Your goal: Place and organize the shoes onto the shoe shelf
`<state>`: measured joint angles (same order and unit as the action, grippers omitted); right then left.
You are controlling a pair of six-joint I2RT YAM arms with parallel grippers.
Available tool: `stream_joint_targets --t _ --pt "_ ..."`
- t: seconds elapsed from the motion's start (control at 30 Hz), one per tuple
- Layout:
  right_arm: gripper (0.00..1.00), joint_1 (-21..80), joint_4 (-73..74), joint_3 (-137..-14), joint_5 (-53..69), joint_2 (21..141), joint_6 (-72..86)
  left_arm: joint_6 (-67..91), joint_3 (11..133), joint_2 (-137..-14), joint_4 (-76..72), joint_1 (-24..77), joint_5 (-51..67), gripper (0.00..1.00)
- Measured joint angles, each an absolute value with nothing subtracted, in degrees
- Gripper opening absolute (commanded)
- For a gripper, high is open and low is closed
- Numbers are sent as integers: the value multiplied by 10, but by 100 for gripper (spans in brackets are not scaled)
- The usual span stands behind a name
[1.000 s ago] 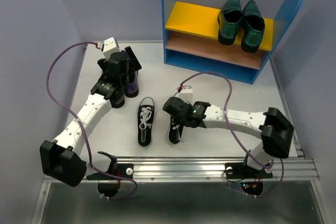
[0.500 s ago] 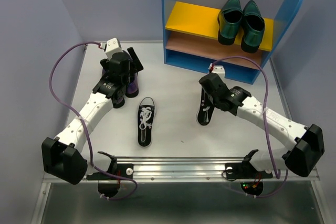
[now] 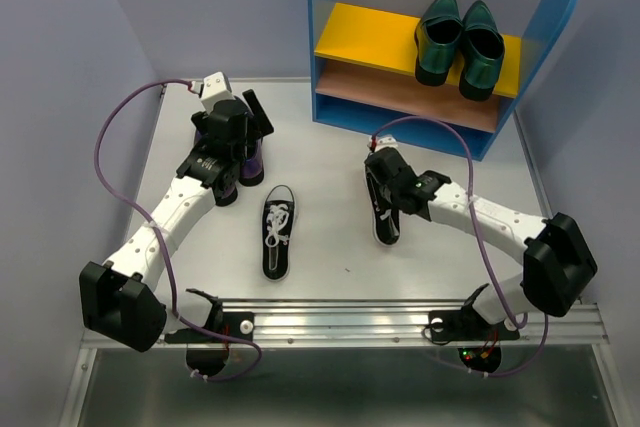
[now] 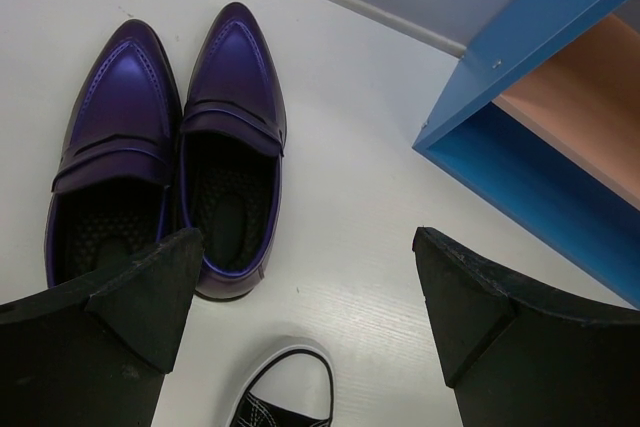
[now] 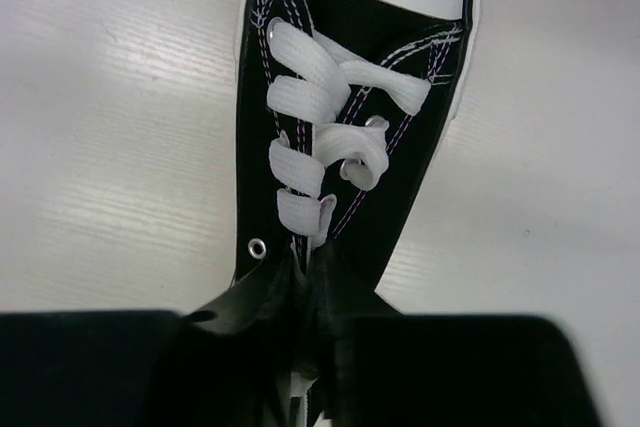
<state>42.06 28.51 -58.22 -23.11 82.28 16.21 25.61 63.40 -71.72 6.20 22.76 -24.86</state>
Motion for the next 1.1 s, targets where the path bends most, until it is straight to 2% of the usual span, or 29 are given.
stream_joint_targets --t 0.07,0.1,0.13,0.2,0.4,0.9,1.07,1.1 --pt "33 421 269 -582 -230 830 155 256 634 -717 62 228 -248 98" --pt "52 421 260 -582 -233 836 159 256 634 -717 62 228 -248 98" --pt "54 421 248 -582 -233 846 161 256 634 -717 62 228 -248 98" --pt "67 421 235 -582 -238 861 167 256 634 -717 62 228 -248 98" --pt "81 421 220 -579 -250 870 206 256 633 -717 60 228 -245 98" --pt "81 420 220 -491 -220 800 305 256 634 -722 58 228 -243 98" --pt "72 421 215 -476 -218 821 320 256 633 -727 58 228 -240 98" --pt "65 421 213 -474 -217 826 321 256 633 -728 58 228 -240 98"
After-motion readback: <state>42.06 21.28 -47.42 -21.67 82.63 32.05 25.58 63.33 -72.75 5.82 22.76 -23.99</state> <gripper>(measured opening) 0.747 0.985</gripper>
